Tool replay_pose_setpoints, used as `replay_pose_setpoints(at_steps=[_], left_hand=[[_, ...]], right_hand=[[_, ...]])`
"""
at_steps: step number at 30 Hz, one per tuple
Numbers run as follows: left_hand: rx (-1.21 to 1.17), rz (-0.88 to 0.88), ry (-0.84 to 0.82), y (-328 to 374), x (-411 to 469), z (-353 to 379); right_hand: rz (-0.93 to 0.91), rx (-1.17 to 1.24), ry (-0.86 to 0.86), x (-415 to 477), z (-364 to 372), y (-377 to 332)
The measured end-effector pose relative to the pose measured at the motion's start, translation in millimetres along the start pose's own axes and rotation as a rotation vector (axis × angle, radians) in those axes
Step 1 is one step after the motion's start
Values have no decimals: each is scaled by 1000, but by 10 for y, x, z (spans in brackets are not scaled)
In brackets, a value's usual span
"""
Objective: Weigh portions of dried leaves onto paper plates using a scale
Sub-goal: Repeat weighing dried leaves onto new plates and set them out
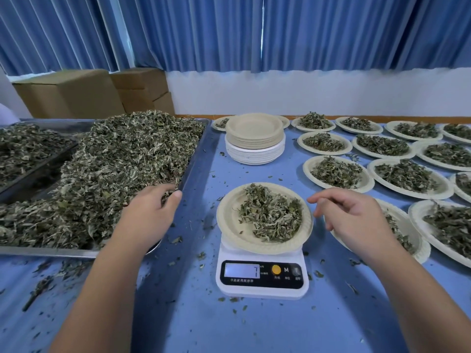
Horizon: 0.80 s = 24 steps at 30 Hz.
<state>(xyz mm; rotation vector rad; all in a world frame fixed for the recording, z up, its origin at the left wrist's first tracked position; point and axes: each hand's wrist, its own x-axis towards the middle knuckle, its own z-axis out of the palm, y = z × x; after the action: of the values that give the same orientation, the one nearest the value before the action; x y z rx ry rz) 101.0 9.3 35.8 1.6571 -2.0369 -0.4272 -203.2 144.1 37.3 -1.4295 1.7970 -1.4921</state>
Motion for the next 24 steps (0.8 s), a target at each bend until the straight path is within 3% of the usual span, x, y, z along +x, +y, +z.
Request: replay_pose_setpoints(at_steps=[4,7,11,13,15,24], left_hand=[[107,-110,-103,56,-23,30],[127,-116,-70,95,-57,60],[-5,83,119,247,-132,123],[-126,216,152,383,-194,180],[-248,243,137,490,-252,259],[-265,-51,-63,513,-252,438]], right_hand=[[3,-1,5,-2,15,-17],[-6,-4,11,-16,5,-30],[28,-27,59,-6,7,-26],[62,-35,89,-2,19,-26],[74,-53,117,-10,38,-32],[199,-286,19,0,88,53]])
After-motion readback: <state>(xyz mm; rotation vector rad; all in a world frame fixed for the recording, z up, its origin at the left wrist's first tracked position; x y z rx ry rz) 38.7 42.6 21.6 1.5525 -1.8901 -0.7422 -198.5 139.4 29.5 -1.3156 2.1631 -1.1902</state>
